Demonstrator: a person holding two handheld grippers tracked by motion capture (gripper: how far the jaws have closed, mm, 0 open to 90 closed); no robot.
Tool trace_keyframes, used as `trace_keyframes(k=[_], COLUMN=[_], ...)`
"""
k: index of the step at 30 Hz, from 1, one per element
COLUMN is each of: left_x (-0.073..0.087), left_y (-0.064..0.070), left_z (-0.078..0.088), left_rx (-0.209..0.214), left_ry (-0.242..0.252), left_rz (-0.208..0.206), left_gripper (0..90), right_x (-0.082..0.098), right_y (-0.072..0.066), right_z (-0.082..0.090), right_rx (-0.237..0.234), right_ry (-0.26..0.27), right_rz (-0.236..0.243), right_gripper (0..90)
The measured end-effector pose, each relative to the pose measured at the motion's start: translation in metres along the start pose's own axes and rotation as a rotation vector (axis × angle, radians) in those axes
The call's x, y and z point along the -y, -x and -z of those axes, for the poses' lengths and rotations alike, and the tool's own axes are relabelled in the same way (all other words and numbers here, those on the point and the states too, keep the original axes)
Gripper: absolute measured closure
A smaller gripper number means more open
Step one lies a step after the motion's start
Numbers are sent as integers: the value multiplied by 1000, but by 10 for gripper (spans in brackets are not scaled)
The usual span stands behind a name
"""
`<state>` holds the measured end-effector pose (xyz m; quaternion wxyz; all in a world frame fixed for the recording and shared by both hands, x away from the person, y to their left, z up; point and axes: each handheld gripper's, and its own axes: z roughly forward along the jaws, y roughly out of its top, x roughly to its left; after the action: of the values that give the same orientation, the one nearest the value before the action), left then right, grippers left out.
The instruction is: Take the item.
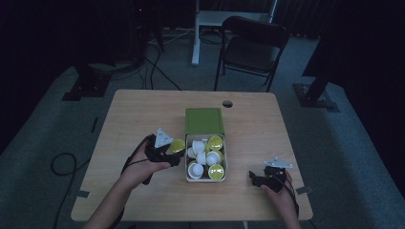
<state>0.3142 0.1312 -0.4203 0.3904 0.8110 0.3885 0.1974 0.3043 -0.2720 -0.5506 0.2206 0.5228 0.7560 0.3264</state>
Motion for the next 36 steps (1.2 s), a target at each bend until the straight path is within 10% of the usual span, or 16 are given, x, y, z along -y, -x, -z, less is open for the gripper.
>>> trace_keyframes(k=[36], left_x=[101], left_y=[-54], left_z=[21], left_rx=[-100], left_ry=[-61], left_rz=[173], left_gripper=[400], right_x=[0], right_y=[0], right_z=[0], right_rx=[0], right_ry=[0], right_rz=[1], right_gripper=[122])
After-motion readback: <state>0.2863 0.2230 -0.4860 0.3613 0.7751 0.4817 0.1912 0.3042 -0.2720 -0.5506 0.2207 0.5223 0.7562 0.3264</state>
